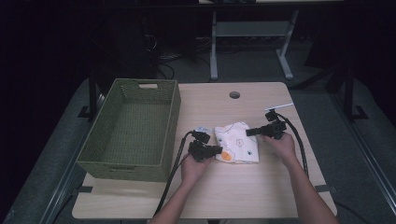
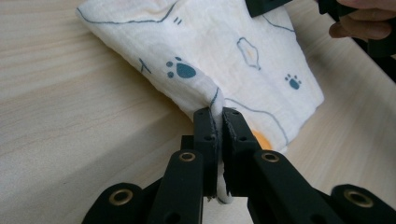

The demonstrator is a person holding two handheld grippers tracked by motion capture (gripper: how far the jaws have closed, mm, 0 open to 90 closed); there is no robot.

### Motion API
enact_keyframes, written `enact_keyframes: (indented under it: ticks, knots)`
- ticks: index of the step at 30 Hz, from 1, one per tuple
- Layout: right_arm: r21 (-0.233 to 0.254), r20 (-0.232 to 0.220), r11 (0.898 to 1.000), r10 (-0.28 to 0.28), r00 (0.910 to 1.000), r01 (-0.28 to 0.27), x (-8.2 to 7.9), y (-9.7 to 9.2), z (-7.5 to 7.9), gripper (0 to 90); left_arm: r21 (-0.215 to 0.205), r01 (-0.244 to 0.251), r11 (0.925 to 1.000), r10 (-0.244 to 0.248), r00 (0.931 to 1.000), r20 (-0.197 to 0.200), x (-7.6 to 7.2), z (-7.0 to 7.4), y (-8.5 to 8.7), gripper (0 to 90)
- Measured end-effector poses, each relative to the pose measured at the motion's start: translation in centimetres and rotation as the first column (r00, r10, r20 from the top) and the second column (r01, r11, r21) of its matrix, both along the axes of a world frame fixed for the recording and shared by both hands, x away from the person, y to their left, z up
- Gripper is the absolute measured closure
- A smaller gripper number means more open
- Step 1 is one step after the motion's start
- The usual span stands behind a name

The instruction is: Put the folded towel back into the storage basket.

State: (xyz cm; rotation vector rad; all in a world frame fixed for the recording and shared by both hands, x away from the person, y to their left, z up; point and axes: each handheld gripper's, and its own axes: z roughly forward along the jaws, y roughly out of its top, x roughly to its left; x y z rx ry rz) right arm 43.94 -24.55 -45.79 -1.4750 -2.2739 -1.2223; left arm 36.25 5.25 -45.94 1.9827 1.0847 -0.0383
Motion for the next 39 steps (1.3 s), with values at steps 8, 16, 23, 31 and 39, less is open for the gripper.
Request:
enact_keyframes:
  ticks: [8, 16, 23, 31, 39]
  knots:
    - [0.052, 0.017, 0.999, 0.008, 0.9998, -0.008, -0.6, -0.2, 1.8, 82.0, -0.021, 0.019, 0.9996, -0.018, 0.9995, 0.024, -0.3, 1.8, 0.1, 86.2]
    - [0.080, 0.016, 0.997, -0.002, 0.9999, 0.000, -1.1, -0.8, 2.8, 82.0, -0.036, 0.033, 0.9988, -0.032, 0.9988, 0.037, -0.3, 3.5, 0.4, 86.3]
    - [0.105, 0.020, 0.994, -0.006, 0.9998, 0.004, -1.3, -0.8, 3.8, 82.0, -0.035, 0.045, 0.9984, -0.043, 0.9972, 0.062, -0.6, 5.2, 0.6, 86.3]
    - [0.132, 0.045, 0.991, 0.001, 0.9990, -0.007, -1.5, -0.2, 5.8, 81.9, -0.052, 0.048, 0.9975, -0.044, 0.9961, 0.076, -0.4, 7.2, 1.6, 86.3]
    - [0.149, 0.054, 0.989, 0.002, 0.9986, -0.010, -1.4, 0.2, 7.2, 82.0, -0.072, 0.053, 0.9960, -0.046, 0.9954, 0.083, -0.3, 9.0, 3.0, 86.3]
